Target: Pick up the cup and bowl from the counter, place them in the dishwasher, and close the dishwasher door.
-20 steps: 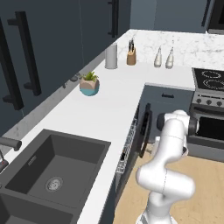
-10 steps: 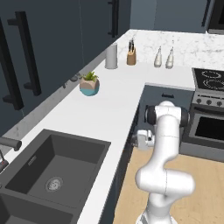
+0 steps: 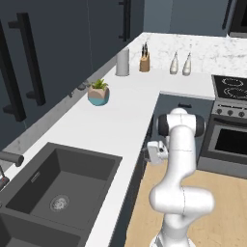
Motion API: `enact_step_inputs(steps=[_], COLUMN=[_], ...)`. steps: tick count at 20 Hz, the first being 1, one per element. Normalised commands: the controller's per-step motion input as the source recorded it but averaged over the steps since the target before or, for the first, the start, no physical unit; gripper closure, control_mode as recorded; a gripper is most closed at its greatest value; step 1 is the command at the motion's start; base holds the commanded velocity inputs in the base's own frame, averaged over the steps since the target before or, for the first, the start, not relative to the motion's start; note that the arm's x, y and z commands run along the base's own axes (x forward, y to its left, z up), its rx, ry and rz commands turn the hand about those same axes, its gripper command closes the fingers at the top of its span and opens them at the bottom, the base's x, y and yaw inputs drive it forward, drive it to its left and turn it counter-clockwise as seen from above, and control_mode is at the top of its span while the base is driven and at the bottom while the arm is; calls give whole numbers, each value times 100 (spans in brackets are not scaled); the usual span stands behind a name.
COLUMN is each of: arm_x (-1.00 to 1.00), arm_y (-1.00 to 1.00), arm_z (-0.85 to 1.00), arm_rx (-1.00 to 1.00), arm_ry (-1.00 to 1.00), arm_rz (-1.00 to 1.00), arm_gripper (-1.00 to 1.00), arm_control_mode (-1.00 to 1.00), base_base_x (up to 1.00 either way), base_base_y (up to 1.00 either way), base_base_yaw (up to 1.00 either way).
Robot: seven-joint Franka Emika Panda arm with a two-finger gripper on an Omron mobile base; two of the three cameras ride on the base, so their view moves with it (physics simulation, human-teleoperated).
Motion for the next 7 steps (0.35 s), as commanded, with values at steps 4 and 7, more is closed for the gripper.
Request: enact_step_inputs(steps=[4, 7], arm_x=[32, 17], arm_y=[96, 79], arm_z=[-3, 0], arm_rx=[-7, 0], arm_ry=[15, 12], arm_rz=[0, 0], arm_gripper=[-100, -100], arm_control_mode=[-100, -100], base_base_x=[0, 0], base_base_y=[0, 0], base_base_yaw=[0, 0])
